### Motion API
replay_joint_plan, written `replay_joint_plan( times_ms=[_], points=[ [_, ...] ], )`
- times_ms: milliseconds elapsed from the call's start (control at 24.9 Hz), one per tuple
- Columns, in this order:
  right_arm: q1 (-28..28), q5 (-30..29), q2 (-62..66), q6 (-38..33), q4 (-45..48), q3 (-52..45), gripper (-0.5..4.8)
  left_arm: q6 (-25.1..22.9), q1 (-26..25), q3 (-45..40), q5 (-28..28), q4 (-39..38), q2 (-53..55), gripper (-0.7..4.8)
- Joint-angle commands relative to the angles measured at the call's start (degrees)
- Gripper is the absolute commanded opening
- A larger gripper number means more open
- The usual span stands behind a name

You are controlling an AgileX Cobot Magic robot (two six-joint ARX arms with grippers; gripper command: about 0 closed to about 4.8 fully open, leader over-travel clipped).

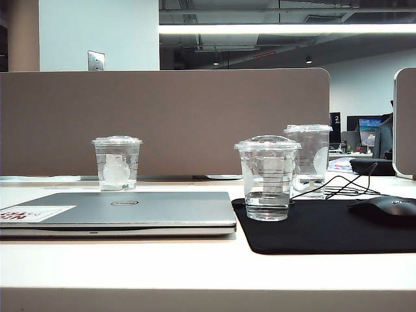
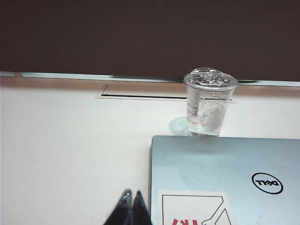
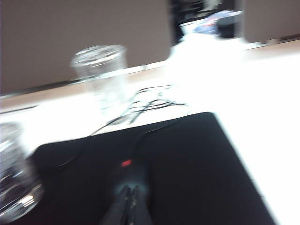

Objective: Pick up the coffee cup on the middle and place it on the right side of the laptop.

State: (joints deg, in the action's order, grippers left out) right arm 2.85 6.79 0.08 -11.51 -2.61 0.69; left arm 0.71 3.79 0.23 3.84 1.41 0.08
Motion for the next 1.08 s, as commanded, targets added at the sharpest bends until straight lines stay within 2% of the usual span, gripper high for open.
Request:
replay_joint_plan(
  times_ms=[40, 321, 402, 442, 562, 723, 924, 1085],
  points=[
    [-0.37, 8.90, -0.13, 0.20, 1.42, -0.09, -0.01, -0.24, -0.02, 0.20, -0.17, 0.39, 0.00, -0.05],
    [-0.37, 11.06, -0.13, 0.22, -1.49, -0.63, -0.01, -0.24, -0.02, 0.20, -0.17, 0.39, 0.00, -0.05],
    [-0.35, 9.29, -0.13, 3.41, 0.81, -0.63, -0.02, -0.24, -0.02, 0.20, -0.17, 0.39, 0.00, -0.05],
    [-0.35, 6.84, -0.13, 8.83, 3.69, -0.63, -0.02, -0.24, 0.00, 0.20, -0.17, 0.39, 0.00, -0.05],
    [-0.33, 4.52, -0.13, 14.21, 7.91, -0.63, -0.01, -0.24, 0.00, 0.20, -0.17, 0.39, 0.00, -0.05],
    [-0.33, 3.50, -0.13, 14.82, 10.95, -0.63, -0.01, -0.24, -0.02, 0.20, -0.17, 0.39, 0.00, -0.05],
    [-0.31, 3.06, -0.13, 16.22, 10.56, -0.63, -0.01, -0.24, -0.02, 0.20, -0.17, 0.39, 0.00, -0.05],
    [-0.33, 0.55, -0.13, 16.28, 10.01, -0.63, -0.01, -0.24, -0.02, 0.20, -0.17, 0.39, 0.00, -0.05]
  ],
)
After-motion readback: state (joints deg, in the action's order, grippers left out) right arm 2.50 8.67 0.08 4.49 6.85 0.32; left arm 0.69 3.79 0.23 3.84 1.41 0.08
